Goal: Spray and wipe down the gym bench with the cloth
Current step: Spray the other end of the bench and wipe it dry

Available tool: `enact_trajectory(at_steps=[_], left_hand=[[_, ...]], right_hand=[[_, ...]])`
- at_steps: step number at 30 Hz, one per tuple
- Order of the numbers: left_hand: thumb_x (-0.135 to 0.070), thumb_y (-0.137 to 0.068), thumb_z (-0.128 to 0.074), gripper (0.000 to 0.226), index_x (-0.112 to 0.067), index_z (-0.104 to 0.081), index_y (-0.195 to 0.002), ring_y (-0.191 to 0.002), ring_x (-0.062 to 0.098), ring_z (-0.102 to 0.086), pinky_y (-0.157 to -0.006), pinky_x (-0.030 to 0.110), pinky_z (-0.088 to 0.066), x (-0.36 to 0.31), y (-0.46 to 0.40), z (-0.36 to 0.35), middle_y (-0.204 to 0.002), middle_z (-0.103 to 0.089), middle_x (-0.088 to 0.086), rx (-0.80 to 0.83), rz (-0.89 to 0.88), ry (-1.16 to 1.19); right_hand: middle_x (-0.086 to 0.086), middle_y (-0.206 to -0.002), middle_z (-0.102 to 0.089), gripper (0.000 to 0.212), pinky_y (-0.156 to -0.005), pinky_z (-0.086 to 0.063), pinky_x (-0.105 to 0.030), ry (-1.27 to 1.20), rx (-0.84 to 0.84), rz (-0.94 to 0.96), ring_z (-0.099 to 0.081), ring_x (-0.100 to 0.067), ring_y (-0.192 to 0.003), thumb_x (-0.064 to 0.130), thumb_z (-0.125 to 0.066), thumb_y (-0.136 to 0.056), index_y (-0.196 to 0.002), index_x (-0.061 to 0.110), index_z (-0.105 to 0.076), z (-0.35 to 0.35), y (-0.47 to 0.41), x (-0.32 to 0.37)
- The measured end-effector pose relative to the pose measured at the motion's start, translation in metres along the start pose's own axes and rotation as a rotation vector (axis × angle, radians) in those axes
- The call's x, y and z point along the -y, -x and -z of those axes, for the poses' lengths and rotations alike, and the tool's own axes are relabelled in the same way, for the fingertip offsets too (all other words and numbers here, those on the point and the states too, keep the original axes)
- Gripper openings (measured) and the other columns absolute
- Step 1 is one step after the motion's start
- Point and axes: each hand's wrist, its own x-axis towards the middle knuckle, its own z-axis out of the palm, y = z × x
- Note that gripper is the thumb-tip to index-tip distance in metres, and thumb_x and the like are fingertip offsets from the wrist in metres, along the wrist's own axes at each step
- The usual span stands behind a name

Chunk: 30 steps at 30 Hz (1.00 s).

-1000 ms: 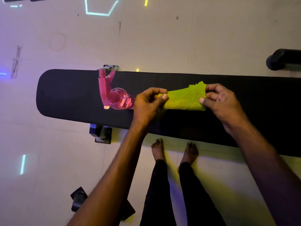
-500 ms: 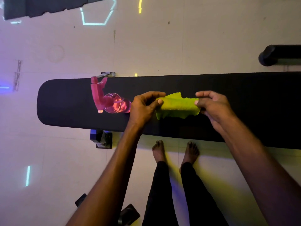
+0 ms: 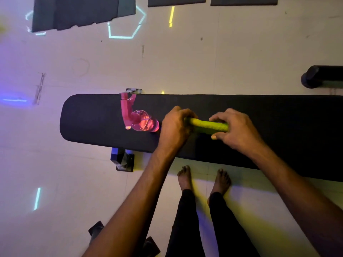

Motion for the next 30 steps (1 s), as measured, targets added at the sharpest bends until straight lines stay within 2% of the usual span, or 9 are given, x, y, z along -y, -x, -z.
enact_trajectory(at_steps=[3,6,8,10,13,20,24,27,30], left_hand=[[-0.018,-0.088,-0.076,0.019,-0.02,-0.077,-0.107,-0.085,0.013,-0.053,-0.068,0.026,-0.048,0.005,0.003,0.0,-0.098,-0.053,-0.002,-0.037,0.054,-0.062],[-0.017,-0.085,-0.08,0.017,-0.017,-0.079,-0.103,-0.097,0.015,-0.064,-0.08,0.032,-0.055,0.019,0.006,0.001,-0.112,-0.067,0.003,-0.028,0.125,0.113],[-0.012,-0.086,-0.078,0.015,-0.014,-0.079,-0.101,-0.094,0.012,-0.069,-0.086,0.032,-0.058,0.026,0.009,0.002,-0.107,-0.075,0.003,-0.006,0.192,0.337],[-0.01,-0.088,-0.076,0.016,-0.014,-0.077,-0.104,-0.089,0.01,-0.071,-0.084,0.028,-0.058,0.031,0.013,-0.001,-0.1,-0.078,0.003,-0.026,0.252,0.468],[-0.013,-0.09,-0.075,0.025,-0.012,-0.073,-0.115,-0.098,0.017,-0.073,-0.088,0.033,-0.06,0.041,0.024,-0.007,-0.105,-0.077,0.006,-0.104,0.387,0.557],[-0.029,-0.092,-0.073,0.041,-0.018,-0.062,-0.13,-0.111,0.012,-0.065,-0.097,0.032,-0.055,0.086,0.074,-0.004,-0.117,-0.068,-0.003,-0.248,0.625,0.497],[-0.036,-0.084,-0.082,0.08,-0.02,-0.04,-0.15,-0.135,0.015,-0.048,-0.11,0.037,-0.046,0.109,0.08,0.015,-0.145,-0.048,0.002,-0.373,0.509,0.486],[-0.039,-0.083,-0.083,0.091,-0.019,-0.032,-0.155,-0.14,0.014,-0.043,-0.115,0.041,-0.043,0.114,0.07,0.03,-0.147,-0.043,0.002,-0.425,0.342,0.428],[-0.041,-0.081,-0.084,0.095,-0.016,-0.031,-0.156,-0.14,0.013,-0.045,-0.113,0.035,-0.045,0.112,0.053,0.042,-0.15,-0.044,0.003,-0.456,0.225,0.439]], right_hand=[[0.005,-0.098,-0.056,0.022,-0.083,-0.04,-0.033,0.112,0.0,0.016,-0.049,-0.019,-0.106,0.025,-0.083,-0.084,-0.105,0.022,-0.077,-0.003,-0.002,0.003],[0.005,-0.117,-0.068,0.019,-0.101,-0.043,-0.033,-0.021,-0.025,0.088,-0.052,-0.018,-0.121,0.02,-0.088,-0.078,-0.094,0.017,-0.076,0.0,-0.002,-0.003],[0.004,-0.101,-0.072,0.018,-0.088,-0.048,-0.029,-0.242,0.02,0.096,-0.062,-0.012,-0.099,0.015,-0.088,-0.078,-0.09,0.015,-0.074,0.002,-0.001,-0.005],[0.003,-0.074,-0.064,0.017,-0.066,-0.044,-0.029,-0.407,0.087,0.078,-0.056,-0.011,-0.07,0.012,-0.085,-0.081,-0.083,0.011,-0.068,0.001,-0.001,-0.005],[0.001,-0.069,-0.059,0.02,-0.061,-0.042,-0.029,-0.505,0.08,0.061,-0.052,-0.012,-0.064,0.011,-0.083,-0.083,-0.08,0.013,-0.064,-0.005,-0.007,0.0],[-0.009,-0.077,-0.068,0.018,-0.071,-0.052,-0.041,-0.262,-0.001,0.101,-0.064,-0.032,-0.076,0.018,-0.083,-0.083,-0.087,0.012,-0.067,-0.033,-0.021,0.036],[-0.011,-0.078,-0.068,0.017,-0.072,-0.052,-0.04,-0.281,-0.006,0.106,-0.063,-0.03,-0.076,0.019,-0.082,-0.084,-0.089,0.012,-0.067,-0.047,-0.027,0.056],[-0.006,-0.073,-0.062,0.015,-0.07,-0.048,-0.036,-0.314,-0.009,0.112,-0.058,-0.024,-0.074,0.014,-0.08,-0.085,-0.087,0.013,-0.066,-0.056,-0.033,0.067],[0.001,-0.07,-0.059,0.016,-0.069,-0.045,-0.034,-0.32,-0.004,0.093,-0.056,-0.02,-0.069,0.014,-0.08,-0.086,-0.084,0.018,-0.064,-0.063,-0.038,0.073]])
